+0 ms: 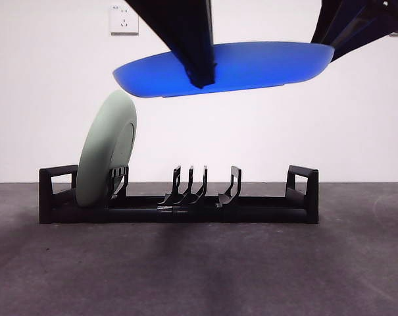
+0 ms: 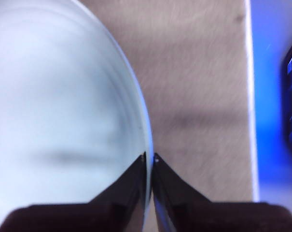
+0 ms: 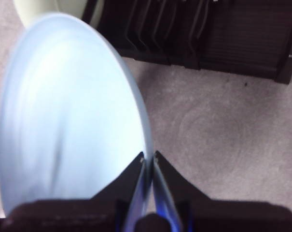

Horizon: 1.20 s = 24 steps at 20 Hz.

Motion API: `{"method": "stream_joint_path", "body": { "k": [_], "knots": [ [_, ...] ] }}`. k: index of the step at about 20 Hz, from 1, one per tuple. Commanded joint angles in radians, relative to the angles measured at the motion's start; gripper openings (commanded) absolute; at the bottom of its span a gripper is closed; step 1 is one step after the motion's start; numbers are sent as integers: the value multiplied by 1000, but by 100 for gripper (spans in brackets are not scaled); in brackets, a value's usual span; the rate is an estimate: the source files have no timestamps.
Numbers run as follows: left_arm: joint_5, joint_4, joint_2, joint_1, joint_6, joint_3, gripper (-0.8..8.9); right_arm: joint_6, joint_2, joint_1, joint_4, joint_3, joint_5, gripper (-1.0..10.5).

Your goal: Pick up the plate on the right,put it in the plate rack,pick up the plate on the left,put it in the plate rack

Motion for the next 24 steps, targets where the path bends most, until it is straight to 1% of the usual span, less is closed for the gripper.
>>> {"method": "stream_joint_path", "body": {
  "k": [1, 2, 3, 5, 7, 9, 11, 13, 15, 17, 20, 22, 24],
  "knots": [
    [39, 38, 5, 6, -69, -4, -9, -46, -35, -11, 28, -1, -4, 250],
    [42, 65, 5, 6, -92, -4, -9, -49, -55, -19, 40, -1, 23, 362],
    [42, 93, 5, 9, -119, -4, -9, -48, -80, -30, 56, -1, 49, 384],
    [43, 147, 5, 24, -176, -4, -9, -48, -140, -60, 95, -1, 76, 379],
    [45, 200, 5, 54, -239, -4, -9, -48, -207, -89, 129, -1, 123, 378],
    [68, 266, 5, 107, -293, -4, -9, -48, -266, -108, 151, -1, 207, 377],
    [186, 351, 5, 190, -333, -4, -9, -48, -314, -112, 162, -1, 318, 376],
    [353, 454, 5, 284, -394, -4, -9, -48, -349, -112, 163, -1, 379, 375],
    [512, 572, 5, 374, -468, -4, -9, -48, -368, -112, 163, -1, 399, 375],
    [615, 665, 5, 431, -525, -4, -9, -48, -369, -112, 163, -1, 403, 375],
    [729, 794, 18, 498, -618, -4, -9, -48, -366, -112, 163, -1, 403, 375],
    [758, 859, 33, 533, -673, -4, -9, -48, -365, -112, 164, -1, 403, 375],
    [774, 911, 52, 560, -708, -4, -9, -48, -359, -112, 166, -1, 402, 375]
  ]
}}
